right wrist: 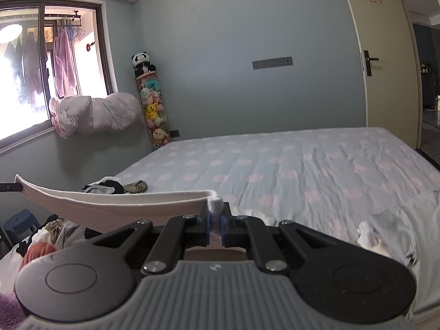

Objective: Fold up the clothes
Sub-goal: 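Lift the shirt hem with both grippers, stretching it between them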

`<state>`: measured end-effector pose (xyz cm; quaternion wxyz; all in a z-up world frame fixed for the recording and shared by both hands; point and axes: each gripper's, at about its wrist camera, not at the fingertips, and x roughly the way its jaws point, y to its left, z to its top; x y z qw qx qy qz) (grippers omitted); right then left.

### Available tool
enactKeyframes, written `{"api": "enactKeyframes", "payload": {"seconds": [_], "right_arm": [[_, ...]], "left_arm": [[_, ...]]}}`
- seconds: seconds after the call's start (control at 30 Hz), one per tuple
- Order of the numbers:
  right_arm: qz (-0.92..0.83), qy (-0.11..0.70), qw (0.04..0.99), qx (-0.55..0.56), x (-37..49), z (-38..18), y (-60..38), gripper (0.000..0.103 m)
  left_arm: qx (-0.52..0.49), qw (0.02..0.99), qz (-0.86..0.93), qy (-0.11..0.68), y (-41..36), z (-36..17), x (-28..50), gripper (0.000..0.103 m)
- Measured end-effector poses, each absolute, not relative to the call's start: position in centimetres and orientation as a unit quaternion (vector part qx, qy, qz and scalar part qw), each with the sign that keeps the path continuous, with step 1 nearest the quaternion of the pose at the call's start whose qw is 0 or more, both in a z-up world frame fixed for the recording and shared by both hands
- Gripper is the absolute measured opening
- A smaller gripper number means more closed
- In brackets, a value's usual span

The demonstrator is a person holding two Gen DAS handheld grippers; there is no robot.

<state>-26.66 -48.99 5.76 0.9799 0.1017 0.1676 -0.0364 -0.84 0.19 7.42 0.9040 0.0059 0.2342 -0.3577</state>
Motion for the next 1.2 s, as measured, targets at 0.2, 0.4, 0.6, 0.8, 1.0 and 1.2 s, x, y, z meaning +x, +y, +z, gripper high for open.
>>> {"api": "enactKeyframes", "payload": {"seconds": [0.2,0.4,0.6,0.8,1.0,1.2], "right_arm": [[-0.042,0.181,0.976,0.109,-24.1,4.2,-49.9,0.008],[-0.045,0.198,0.975,0.084,-19.4,3.9,-51.4,0.008],[-0.047,0.218,0.973,0.062,-12.6,3.8,-53.8,0.008],[-0.046,0.246,0.967,0.044,-5.1,2.5,-56.0,0.008],[-0.044,0.280,0.958,0.036,2.5,-0.4,-58.4,0.008],[-0.041,0.324,0.944,0.046,9.5,-5.5,-60.9,0.008]], "left_arm": [[0.006,0.902,-0.350,0.254,-0.6,5.6,1.2,0.004],[0.038,0.902,-0.349,0.253,-3.2,6.0,5.6,0.004],[0.085,0.899,-0.345,0.257,-7.0,5.5,11.2,0.004],[0.112,0.893,-0.341,0.273,-10.4,3.7,17.1,0.004],[0.134,0.883,-0.335,0.302,-14.0,0.5,22.8,0.004],[0.140,0.867,-0.321,0.354,-16.5,-4.9,28.7,0.004]]}}
